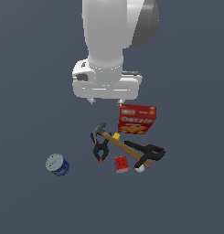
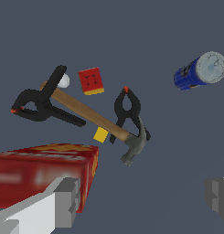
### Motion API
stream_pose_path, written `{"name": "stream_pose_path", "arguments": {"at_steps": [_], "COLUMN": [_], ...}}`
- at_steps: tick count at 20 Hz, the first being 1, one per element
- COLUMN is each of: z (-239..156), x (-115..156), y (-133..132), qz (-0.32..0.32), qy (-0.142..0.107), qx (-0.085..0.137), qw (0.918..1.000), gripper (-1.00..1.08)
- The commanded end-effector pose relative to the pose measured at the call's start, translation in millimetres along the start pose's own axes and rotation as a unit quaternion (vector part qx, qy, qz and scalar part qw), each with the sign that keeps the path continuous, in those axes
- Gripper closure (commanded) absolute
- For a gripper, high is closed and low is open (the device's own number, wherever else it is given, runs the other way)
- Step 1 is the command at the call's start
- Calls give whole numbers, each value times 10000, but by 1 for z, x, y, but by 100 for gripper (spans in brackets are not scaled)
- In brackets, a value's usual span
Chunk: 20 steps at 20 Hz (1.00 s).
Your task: Pick up a designated object from a clutter of objects.
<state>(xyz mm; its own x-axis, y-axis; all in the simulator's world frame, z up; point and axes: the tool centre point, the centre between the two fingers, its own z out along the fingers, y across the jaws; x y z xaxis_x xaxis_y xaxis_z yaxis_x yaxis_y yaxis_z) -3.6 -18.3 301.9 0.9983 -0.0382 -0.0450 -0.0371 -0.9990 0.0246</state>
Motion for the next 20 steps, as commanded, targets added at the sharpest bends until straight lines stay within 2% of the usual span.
{"name": "stream_pose_path", "arguments": {"at_steps": [1,11,20], "z": [0,1,6], "x": [0,-9,3], "y": [0,-28,-19], "qz": [0,-309,-216], "qy": [0,-100,-86], "qx": [0,-85,-44], "qw": [10000,9994,9997], "gripper": [-92,-92,-92]}}
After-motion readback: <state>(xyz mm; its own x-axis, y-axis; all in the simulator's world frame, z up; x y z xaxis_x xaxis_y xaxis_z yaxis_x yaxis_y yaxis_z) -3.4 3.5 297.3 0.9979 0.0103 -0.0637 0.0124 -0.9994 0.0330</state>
